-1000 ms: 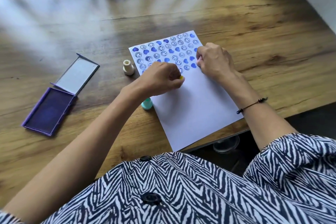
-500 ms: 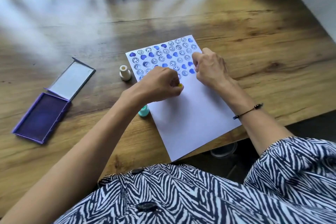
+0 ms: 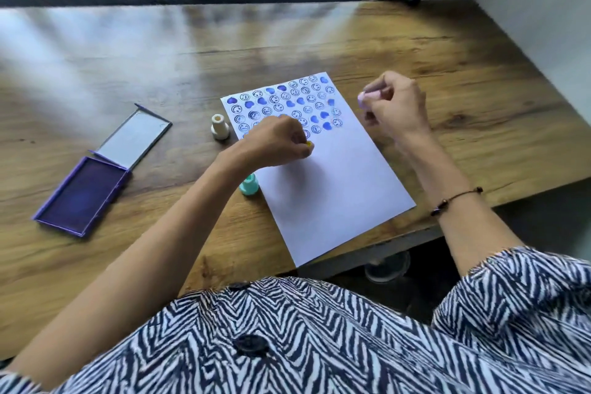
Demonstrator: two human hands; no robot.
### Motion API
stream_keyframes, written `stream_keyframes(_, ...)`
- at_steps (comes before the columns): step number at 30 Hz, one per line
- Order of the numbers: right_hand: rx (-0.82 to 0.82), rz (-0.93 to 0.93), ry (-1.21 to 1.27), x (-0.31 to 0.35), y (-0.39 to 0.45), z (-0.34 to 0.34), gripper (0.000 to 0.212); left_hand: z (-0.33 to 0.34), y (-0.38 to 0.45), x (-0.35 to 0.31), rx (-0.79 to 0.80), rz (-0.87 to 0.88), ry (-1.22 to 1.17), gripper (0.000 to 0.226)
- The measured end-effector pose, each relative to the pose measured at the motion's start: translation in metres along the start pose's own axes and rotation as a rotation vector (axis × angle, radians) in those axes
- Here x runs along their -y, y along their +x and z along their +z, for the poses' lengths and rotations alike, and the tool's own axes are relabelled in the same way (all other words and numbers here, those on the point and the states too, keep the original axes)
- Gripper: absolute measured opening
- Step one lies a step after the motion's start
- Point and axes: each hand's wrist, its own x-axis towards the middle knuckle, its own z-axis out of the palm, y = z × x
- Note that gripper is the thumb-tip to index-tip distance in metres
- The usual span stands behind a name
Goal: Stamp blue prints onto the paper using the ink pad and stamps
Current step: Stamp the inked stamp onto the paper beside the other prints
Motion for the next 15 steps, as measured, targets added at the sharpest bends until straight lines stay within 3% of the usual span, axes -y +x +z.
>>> stream_keyframes(6, 0.167, 0.147, 0.359, 0.007, -0.024, -0.001, 0.015, 0.002, -0.007, 0.011, -0.047, -0.027, -0.356, 0.022)
stream_keyframes(11, 0.237, 0.178, 0.462, 0.02, -0.041, 0.001, 0.01, 0.002, -0.015, 0.013, -0.128, 0.022, -0.697, 0.008)
stream_keyframes(15, 0.368, 0.088, 0.473, 0.037, -0.059, 0.007, 0.008, 0.002, -0.022, 0.01, -0.123, 0.063, -0.909, 0.007)
